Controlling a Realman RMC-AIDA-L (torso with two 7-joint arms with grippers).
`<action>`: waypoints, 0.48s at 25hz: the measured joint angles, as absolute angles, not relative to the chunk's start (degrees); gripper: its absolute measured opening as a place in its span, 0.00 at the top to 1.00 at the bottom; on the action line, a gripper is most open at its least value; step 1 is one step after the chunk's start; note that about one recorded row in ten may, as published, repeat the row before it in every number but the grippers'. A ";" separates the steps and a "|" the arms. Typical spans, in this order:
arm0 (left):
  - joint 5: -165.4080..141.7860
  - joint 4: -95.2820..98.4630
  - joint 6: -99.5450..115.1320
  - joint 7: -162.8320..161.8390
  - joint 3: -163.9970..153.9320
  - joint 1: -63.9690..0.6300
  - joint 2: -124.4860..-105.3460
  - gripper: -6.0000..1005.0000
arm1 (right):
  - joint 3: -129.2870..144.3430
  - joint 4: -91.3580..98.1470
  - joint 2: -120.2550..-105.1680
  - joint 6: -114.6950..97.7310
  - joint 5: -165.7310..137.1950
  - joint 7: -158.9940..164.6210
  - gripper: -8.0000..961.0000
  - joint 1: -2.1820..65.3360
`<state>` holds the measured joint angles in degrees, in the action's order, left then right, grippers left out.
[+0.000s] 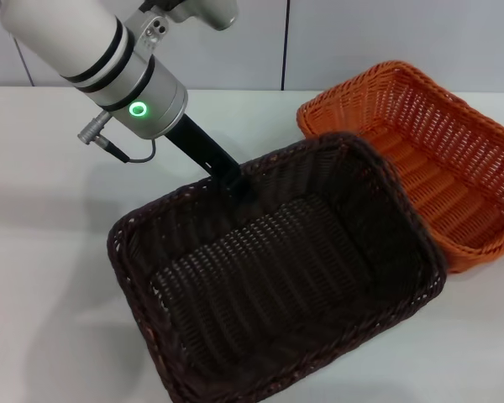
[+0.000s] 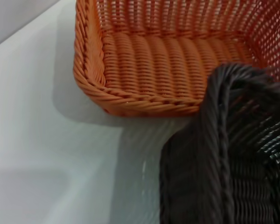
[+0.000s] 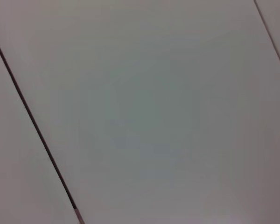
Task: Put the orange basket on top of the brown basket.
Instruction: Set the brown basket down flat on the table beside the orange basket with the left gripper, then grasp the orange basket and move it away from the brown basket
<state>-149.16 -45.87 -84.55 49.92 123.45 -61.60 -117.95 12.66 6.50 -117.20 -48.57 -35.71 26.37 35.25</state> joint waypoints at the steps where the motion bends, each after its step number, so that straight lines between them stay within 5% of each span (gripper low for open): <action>1: -148.42 -46.37 -84.12 49.91 123.60 -60.97 -117.87 0.83 | 12.66 6.50 -117.19 -48.15 -35.73 26.38 0.37 35.40; 8: -144.28 -50.77 -83.18 50.65 123.69 -57.51 -117.60 0.63 | 17.19 6.80 -116.42 -47.00 -36.29 31.66 0.37 35.00; 12: -142.57 -52.14 -82.37 52.01 124.27 -56.36 -117.48 0.39 | 23.95 7.07 -115.05 -46.79 -36.62 39.11 0.37 33.85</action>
<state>-142.57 -52.14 -82.37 52.01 124.27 -56.36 -117.48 23.95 7.07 -115.05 -46.79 -36.62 39.11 33.85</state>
